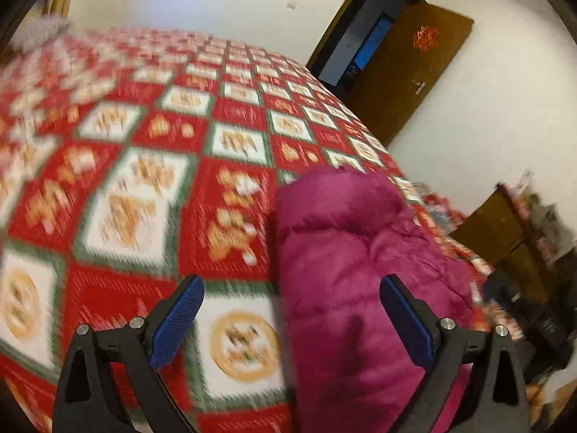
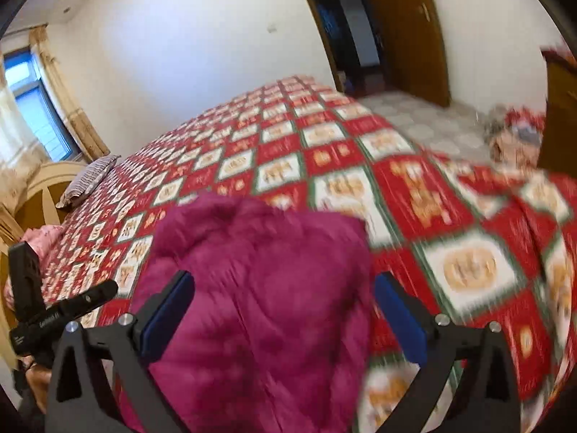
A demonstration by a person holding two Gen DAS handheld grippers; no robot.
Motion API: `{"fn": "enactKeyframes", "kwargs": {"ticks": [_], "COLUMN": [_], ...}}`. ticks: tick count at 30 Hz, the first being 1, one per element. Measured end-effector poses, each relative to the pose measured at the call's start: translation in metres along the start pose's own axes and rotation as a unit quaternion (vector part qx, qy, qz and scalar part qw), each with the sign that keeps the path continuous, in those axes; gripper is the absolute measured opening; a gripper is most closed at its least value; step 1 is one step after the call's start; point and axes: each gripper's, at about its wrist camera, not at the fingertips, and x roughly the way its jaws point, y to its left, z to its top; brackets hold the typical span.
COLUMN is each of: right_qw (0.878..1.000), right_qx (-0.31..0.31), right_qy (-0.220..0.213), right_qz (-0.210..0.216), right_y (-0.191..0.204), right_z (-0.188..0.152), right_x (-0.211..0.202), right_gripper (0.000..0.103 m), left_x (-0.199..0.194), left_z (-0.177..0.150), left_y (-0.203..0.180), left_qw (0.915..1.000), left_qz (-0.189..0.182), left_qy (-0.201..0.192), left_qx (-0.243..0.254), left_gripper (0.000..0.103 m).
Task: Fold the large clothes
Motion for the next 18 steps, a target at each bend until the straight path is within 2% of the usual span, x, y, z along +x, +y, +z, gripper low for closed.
{"fn": "enactKeyframes", "kwargs": {"ticks": [2, 4, 7, 8, 13, 14, 16, 18], "right_qw": [0.999, 0.999, 0.997, 0.998, 0.999, 0.999, 0.999, 0.998], "right_qx": [0.026, 0.032, 0.036, 0.013, -0.008, -0.009, -0.012, -0.018], "right_qy": [0.023, 0.041, 0.061, 0.051, 0.050, 0.049, 0.050, 0.053], "right_qz": [0.016, 0.006, -0.003, -0.016, -0.018, -0.019, -0.010, -0.001], "right_y": [-0.009, -0.011, -0.012, -0.004, 0.006, 0.007, 0.013, 0.020], "right_z": [-0.011, -0.018, -0.031, -0.033, -0.037, -0.038, -0.041, -0.045], "right_x": [0.009, 0.021, 0.042, 0.044, 0.055, 0.055, 0.052, 0.049], "right_gripper": [0.102, 0.102, 0.102, 0.102, 0.103, 0.098, 0.080, 0.060], "left_x": [0.015, 0.033, 0.033, 0.035, 0.044, 0.046, 0.047, 0.047], "left_z": [-0.009, -0.019, -0.025, -0.025, -0.029, -0.031, -0.033, -0.033], "left_y": [0.001, 0.000, -0.006, -0.008, -0.021, -0.026, -0.035, -0.042], "left_qw": [0.9989, 0.9948, 0.9952, 0.9951, 0.9964, 0.9973, 0.9977, 0.9966], "left_qz": [-0.023, -0.056, -0.070, -0.073, -0.073, -0.065, -0.054, -0.061], "left_qy": [0.030, 0.068, 0.046, 0.049, 0.039, 0.035, 0.032, 0.039], "left_qx": [-0.026, -0.051, -0.051, -0.046, -0.017, -0.001, 0.024, 0.040], "left_gripper": [0.098, 0.098, 0.098, 0.098, 0.098, 0.098, 0.098, 0.091]}}
